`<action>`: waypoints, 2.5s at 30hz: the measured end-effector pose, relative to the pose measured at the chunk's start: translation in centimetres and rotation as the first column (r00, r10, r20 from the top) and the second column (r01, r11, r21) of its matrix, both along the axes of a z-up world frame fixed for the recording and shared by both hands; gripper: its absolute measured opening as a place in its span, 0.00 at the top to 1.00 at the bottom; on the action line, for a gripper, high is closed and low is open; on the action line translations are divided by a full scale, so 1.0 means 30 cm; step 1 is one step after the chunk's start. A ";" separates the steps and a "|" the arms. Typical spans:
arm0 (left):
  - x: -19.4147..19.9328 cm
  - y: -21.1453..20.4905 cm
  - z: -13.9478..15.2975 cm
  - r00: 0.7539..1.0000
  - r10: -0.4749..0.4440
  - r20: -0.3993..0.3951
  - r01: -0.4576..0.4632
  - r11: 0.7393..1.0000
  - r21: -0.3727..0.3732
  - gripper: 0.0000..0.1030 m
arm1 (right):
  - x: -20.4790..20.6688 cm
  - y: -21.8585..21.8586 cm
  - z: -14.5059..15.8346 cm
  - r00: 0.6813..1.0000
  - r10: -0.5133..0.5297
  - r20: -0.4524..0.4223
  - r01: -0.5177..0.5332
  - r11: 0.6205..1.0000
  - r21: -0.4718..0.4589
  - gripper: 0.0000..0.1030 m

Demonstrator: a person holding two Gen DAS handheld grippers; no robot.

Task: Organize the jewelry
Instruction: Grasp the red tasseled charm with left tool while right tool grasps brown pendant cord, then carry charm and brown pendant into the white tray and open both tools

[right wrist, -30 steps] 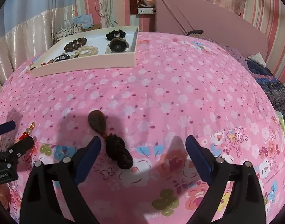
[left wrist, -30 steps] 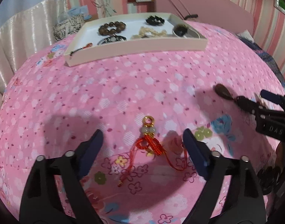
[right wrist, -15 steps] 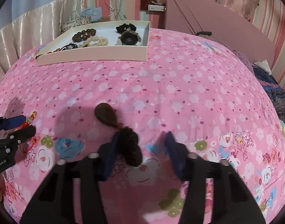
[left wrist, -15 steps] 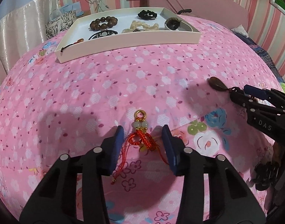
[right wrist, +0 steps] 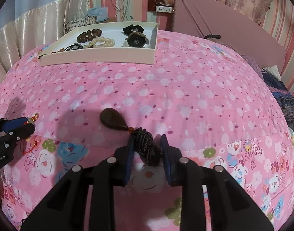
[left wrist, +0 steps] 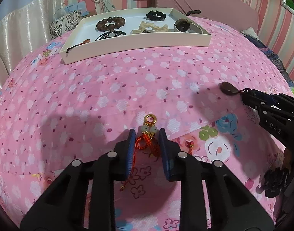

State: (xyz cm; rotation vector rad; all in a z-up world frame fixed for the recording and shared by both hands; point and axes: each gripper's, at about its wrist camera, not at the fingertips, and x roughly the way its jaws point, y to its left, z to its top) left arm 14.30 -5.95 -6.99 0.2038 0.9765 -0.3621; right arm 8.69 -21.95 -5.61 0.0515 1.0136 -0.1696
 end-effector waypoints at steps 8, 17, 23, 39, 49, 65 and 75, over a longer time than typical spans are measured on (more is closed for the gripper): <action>0.004 0.006 -0.001 1.000 0.004 0.000 -0.004 1.000 -0.006 0.82 | 0.019 -0.002 0.005 0.999 -0.026 -0.031 0.027 0.999 0.030 0.79; 0.003 0.010 -0.001 1.000 0.003 -0.003 -0.003 1.000 -0.011 0.82 | 0.017 0.000 0.002 0.999 -0.020 -0.042 0.021 0.999 0.025 0.80; 0.001 0.006 0.000 1.000 0.003 -0.002 -0.003 1.000 -0.011 0.82 | 0.001 -0.007 0.002 1.000 -0.008 -0.028 0.009 0.999 0.032 0.80; 0.002 0.002 -0.001 1.000 -0.002 -0.001 0.002 1.000 -0.008 0.81 | -0.018 -0.014 0.012 0.999 0.007 -0.050 -0.009 0.999 -0.044 0.80; 0.009 0.016 0.002 1.000 0.009 -0.008 -0.009 1.000 -0.004 0.92 | -0.029 -0.034 0.016 0.999 0.000 -0.033 -0.003 0.998 -0.064 0.83; 0.109 0.110 0.146 0.994 0.094 0.052 -0.092 0.995 -0.043 0.93 | 0.019 -0.175 0.108 0.999 -0.045 0.000 0.044 0.996 -0.082 0.83; 0.294 0.140 0.287 0.990 0.120 0.077 -0.114 0.990 -0.078 0.93 | 0.175 -0.209 0.212 0.997 -0.053 0.048 0.057 0.995 -0.085 0.83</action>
